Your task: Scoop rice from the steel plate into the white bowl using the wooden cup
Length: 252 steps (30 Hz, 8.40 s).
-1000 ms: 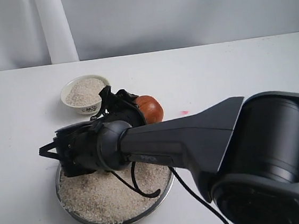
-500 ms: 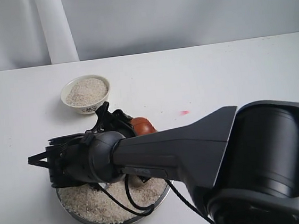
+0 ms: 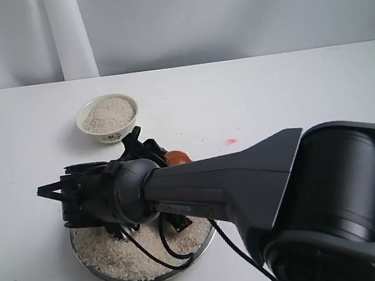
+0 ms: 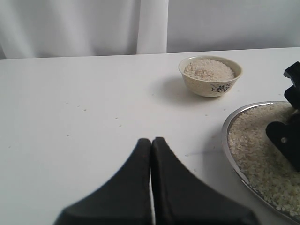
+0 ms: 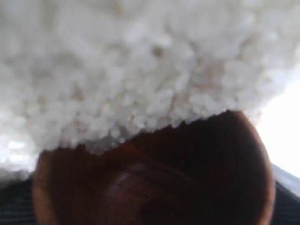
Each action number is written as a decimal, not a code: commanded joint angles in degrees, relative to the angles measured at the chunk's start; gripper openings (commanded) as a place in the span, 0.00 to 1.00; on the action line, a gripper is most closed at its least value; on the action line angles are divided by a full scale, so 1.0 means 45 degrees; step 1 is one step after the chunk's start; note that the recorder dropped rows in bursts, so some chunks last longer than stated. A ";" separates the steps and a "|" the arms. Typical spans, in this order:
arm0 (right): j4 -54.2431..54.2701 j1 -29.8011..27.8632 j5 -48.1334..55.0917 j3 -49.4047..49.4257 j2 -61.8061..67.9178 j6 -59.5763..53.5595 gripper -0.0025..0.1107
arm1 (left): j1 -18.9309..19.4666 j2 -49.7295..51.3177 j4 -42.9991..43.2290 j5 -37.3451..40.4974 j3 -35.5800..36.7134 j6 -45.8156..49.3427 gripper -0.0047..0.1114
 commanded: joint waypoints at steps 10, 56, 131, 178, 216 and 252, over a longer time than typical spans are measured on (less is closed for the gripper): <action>0.4565 -0.0634 -0.1716 0.0118 -0.0687 -0.0594 0.02 | -0.0077 -0.0032 0.0007 -0.0181 0.0021 -0.0006 0.04; 1.1069 -0.3070 -0.4390 0.0118 -0.2684 -0.1507 0.02 | -0.0077 -0.0032 0.0007 -0.0181 0.0021 -0.0031 0.04; -0.0886 -0.3644 -0.7892 -0.9511 0.3503 0.0135 0.02 | -0.0077 -0.0032 0.0007 -0.0181 0.0021 0.0000 0.04; -0.5710 -0.3551 -0.9321 -0.9511 0.3824 -0.2190 0.02 | -0.0077 -0.0032 0.0007 -0.0181 0.0021 -0.0006 0.04; -0.7281 -0.3075 -0.9693 -0.8896 0.3354 -0.2388 0.02 | -0.0077 -0.0032 0.0007 -0.0181 0.0021 0.0008 0.04; 0.7541 -0.3807 -0.4093 -0.7489 -0.0896 -0.1411 0.02 | -0.0077 -0.0032 0.0007 -0.0181 0.0021 -0.0027 0.04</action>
